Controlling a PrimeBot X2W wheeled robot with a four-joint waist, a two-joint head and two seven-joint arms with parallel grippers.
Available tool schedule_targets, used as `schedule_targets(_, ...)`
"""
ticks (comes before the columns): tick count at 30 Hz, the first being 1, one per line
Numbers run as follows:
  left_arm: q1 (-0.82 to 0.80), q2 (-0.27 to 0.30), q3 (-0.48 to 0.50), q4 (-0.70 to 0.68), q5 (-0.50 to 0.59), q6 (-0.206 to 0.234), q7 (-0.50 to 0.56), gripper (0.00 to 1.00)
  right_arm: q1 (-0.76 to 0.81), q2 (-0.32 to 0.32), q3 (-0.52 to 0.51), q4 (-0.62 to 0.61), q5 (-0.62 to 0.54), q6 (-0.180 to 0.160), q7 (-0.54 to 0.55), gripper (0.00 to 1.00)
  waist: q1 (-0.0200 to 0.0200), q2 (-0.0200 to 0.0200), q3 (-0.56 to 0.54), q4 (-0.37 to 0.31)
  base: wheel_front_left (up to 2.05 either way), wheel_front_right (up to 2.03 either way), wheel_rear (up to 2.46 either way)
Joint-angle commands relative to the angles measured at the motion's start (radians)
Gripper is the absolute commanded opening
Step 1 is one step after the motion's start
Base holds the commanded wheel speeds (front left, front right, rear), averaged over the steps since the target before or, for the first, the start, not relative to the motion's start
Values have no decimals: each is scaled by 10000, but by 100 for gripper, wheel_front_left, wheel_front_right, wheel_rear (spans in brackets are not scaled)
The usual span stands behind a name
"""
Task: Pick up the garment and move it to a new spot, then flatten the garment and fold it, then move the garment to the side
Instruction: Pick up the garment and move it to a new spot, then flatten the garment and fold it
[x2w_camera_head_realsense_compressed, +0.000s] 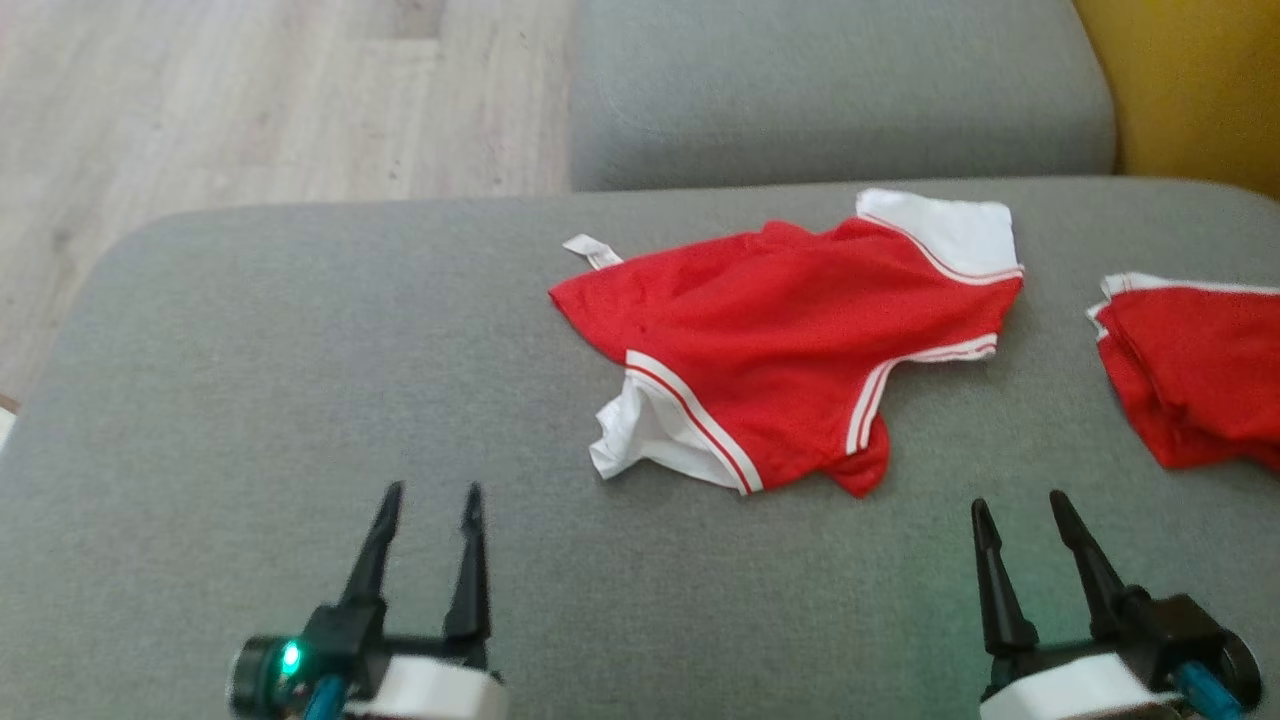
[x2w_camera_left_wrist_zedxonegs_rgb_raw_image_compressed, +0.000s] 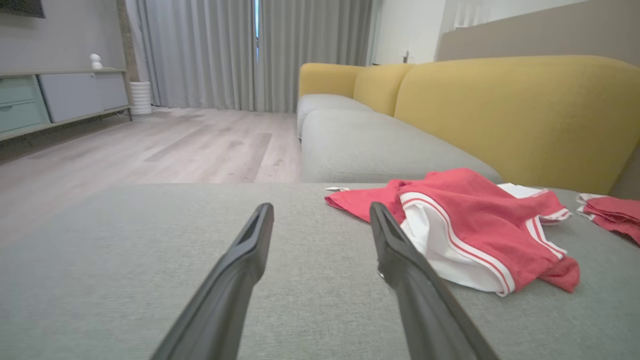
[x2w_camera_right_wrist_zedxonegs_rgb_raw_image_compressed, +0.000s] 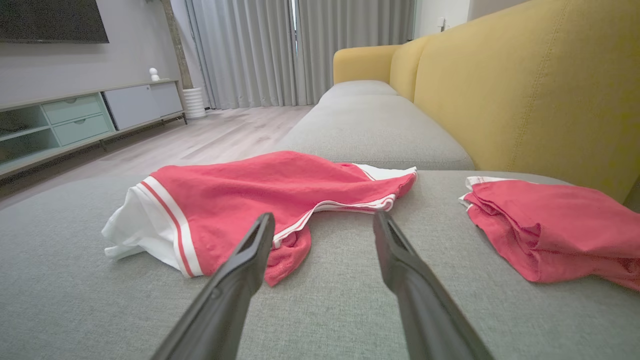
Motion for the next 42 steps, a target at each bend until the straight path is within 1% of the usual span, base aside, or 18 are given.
schedule_targets(1, -147, -43, 481, -583, 179, 69, -122, 100, -27, -59, 165, -272, -50, -9, 2, 100, 1, 0, -164, 147, 0, 0, 0)
schedule_targets(6, 661, -88, 697, -1405, 763, -50, -123, 100, 214, -42, 129, -285, -137, -9, 2, 100, 1, 0, -318, 260, 0, 0, 0)
schedule_targets(8, 844, -97, 674, -1519, 1040, -89, -123, 100, 279, -37, 125, -291, -147, -9, 2, 100, 1, 0, -358, 275, 0, 0, 0)
schedule_targets(12, 1064, -115, 694, -1648, 1396, -14, -123, 100, 351, -30, 80, -281, -147, -9, 2, 100, 1, 0, -419, 275, 0, 0, 0)
schedule_targets(23, 1144, -150, 711, -1578, 1489, -142, -123, 100, 342, -24, 98, -293, -10, -9, 2, 100, 1, 0, -411, 233, 0, 0, 0)
schedule_targets(34, 1139, -164, 677, -1496, 1477, -119, -124, 100, 310, -23, 76, -328, 29, -9, 2, 100, 1, 0, -406, 138, 0, 0, 0)
schedule_targets(40, 1140, -166, 575, -1459, 1245, -25, -124, 100, 278, -23, 61, -362, 1, -9, 2, 100, 1, 0, -380, 78, 0, 0, 0)
schedule_targets(42, 1154, -166, 484, -1346, 1078, -126, -124, 100, 265, -23, 69, -366, -17, -9, 2, 100, 1, 0, -353, 37, 0, 0, 0)
